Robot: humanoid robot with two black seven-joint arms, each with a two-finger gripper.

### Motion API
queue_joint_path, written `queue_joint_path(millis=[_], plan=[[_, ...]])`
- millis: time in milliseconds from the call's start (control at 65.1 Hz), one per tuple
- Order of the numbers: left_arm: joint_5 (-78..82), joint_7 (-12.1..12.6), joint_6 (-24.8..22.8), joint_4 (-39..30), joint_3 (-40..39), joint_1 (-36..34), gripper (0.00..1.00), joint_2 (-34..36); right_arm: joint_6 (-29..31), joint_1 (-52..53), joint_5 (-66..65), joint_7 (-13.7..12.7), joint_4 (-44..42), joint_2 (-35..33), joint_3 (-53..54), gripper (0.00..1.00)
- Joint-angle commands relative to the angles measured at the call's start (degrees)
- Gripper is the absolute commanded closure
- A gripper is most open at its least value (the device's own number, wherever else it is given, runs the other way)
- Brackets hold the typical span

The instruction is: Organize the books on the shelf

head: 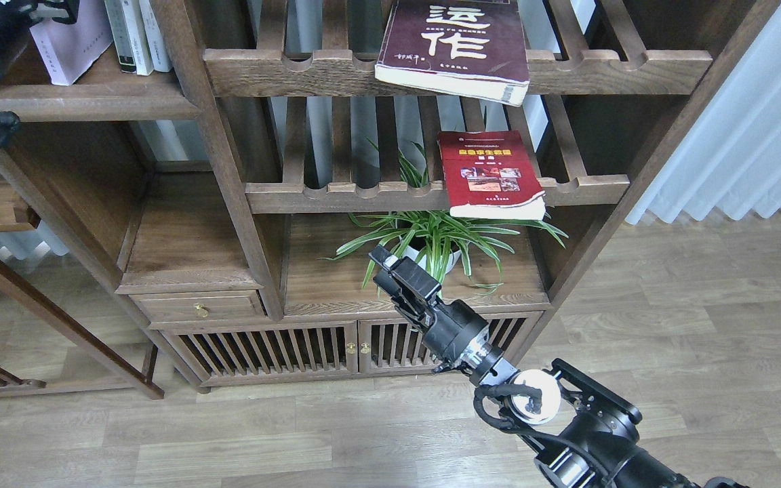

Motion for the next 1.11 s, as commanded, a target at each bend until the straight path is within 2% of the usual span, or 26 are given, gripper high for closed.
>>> queue_joint_path(millis=[0, 215, 476, 645, 768, 784, 860, 983, 1091], plan=[[-0.3, -0.6, -0.3, -1.1, -0.6, 0.0, 0.45, 0.2, 0.0, 0.0, 0.0, 0.0, 0.0, 0.0, 0.0, 0.14], [-0.7, -1.1, -0.6, -3.4, -4.3, 0.1, 0.35, -0.2, 0.0, 0.0, 0.0, 0.0, 0.0, 0.0, 0.1, 0.13], [-7.7, -1.2, -0.6, -9.0, -7.4, 0.5, 0.33, -1.4, 0.0, 0.0, 0.0, 0.0, -0.1, 0.0, 0.3, 0.12], [-9.4, -2.9, -0.7, -13.3, -8.5, 0.8, 0.27, -1.7, 0.0, 0.1, 0.0, 0.0, 0.3, 0.0, 0.4, 0.12], [-14.3, -2.9, -0.8, -19.3, -11.4, 4.2, 0.19, -1.9, 0.0, 0.0, 0.1, 0.0, 0.6, 0.0, 0.4, 0.12], [-16.9, -2.8, -0.8, -23.0, -13.0, 6.8, 0.17, -1.8, 0.0, -0.2, 0.1, 0.0, 0.6, 0.0, 0.4, 0.10], [-17.6, -2.8, -0.8, -26.4, -15.0, 9.6, 0.16, -1.8, 0.0, -0.5, 0.1, 0.0, 0.6, 0.0, 0.4, 0.07], [-17.8, -3.1, -1.1, -31.7, -19.1, 14.5, 0.03, -2.2, 0.0, -0.7, 0.1, 0.0, 0.6, 0.0, 0.4, 0.04], [-18.1, -3.0, -1.7, -35.6, -23.0, 19.4, 0.02, -5.3, 0.0, -0.7, 0.4, 0.1, 0.9, 0.0, 0.6, 0.02]])
